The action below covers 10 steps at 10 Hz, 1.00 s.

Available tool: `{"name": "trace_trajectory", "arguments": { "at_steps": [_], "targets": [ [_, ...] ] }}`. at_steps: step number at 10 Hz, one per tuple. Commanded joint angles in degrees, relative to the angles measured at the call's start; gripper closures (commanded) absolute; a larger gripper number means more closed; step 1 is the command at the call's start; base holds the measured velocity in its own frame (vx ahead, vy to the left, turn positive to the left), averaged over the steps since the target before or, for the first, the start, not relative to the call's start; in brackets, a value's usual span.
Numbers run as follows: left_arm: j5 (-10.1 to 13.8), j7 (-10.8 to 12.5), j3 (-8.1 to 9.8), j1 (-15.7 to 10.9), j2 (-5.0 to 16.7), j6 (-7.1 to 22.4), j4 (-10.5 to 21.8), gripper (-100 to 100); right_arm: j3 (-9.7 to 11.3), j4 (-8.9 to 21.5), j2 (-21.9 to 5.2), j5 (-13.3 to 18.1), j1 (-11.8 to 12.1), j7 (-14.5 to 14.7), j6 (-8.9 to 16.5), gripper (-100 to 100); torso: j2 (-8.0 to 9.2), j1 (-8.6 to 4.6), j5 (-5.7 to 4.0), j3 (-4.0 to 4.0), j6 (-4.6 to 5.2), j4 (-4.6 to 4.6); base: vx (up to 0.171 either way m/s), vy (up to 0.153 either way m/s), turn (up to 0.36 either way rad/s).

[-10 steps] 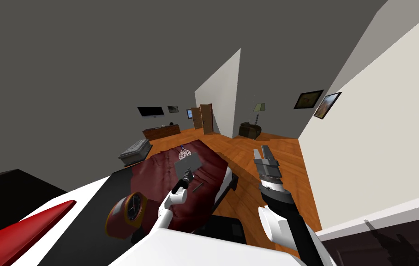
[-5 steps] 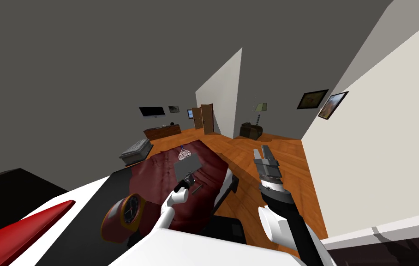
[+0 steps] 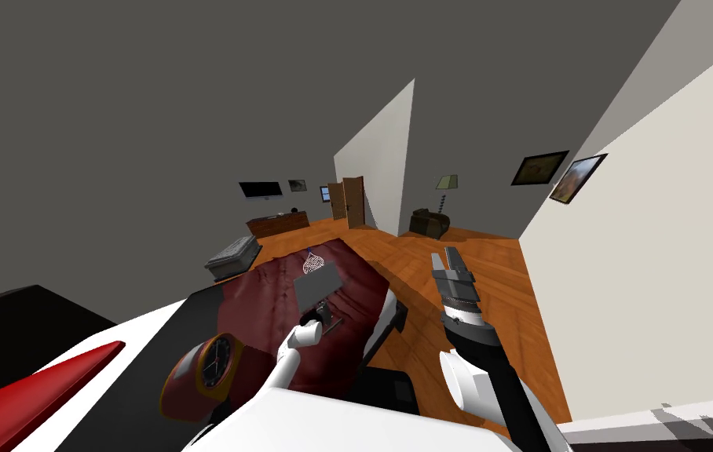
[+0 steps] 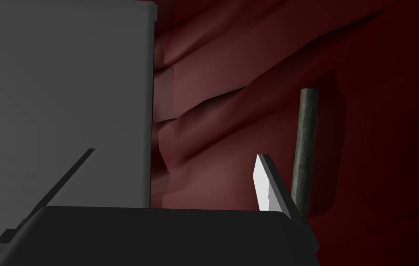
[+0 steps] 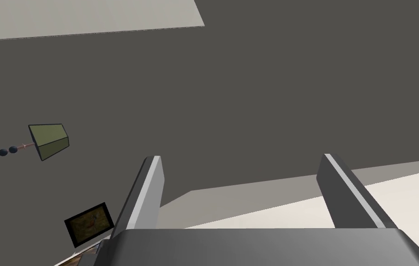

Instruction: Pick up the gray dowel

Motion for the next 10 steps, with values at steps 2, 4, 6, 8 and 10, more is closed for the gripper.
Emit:
{"name": "trace_trajectory", "arguments": {
  "at_steps": [2,4,6,8,10],
  "targets": [
    [0.9,0.6,-0.04,-2.1,-0.1,3.0,5.3,-100,0.0,0.0,0.0,0.0,0.0,0.0,0.0,0,0.03,0.01,0.00,0.01,0.02,0.00,0.059,-0.029,0.023],
    [1.3,0.9,-0.02,-3.2,0.0,4.7,8.7,-100,0.0,0.0,0.0,0.0,0.0,0.0,0.0,0,0.11,0.01,0.00,0.06,0.00,0.02,0.050,-0.027,0.022],
    [1.8,1.2,0.00,-4.2,0.1,6.3,11.6,-100,0.0,0.0,0.0,0.0,0.0,0.0,0.0,0,0.03,-0.01,-0.01,0.01,0.01,0.01,0.058,-0.032,0.029],
    [2.6,1.7,0.03,-6.1,0.4,9.1,16.2,-100,0.0,0.0,0.0,0.0,0.0,0.0,0.0,0,0.12,0.07,0.01,0.07,0.01,0.02,0.053,-0.017,0.025],
    [3.2,2.2,0.05,-7.6,0.9,11.3,19.9,-100,0.0,0.0,0.0,0.0,0.0,0.0,0.0,0,0.04,-0.01,0.00,0.02,0.01,0.01,0.063,-0.040,0.036]
  ]
}}
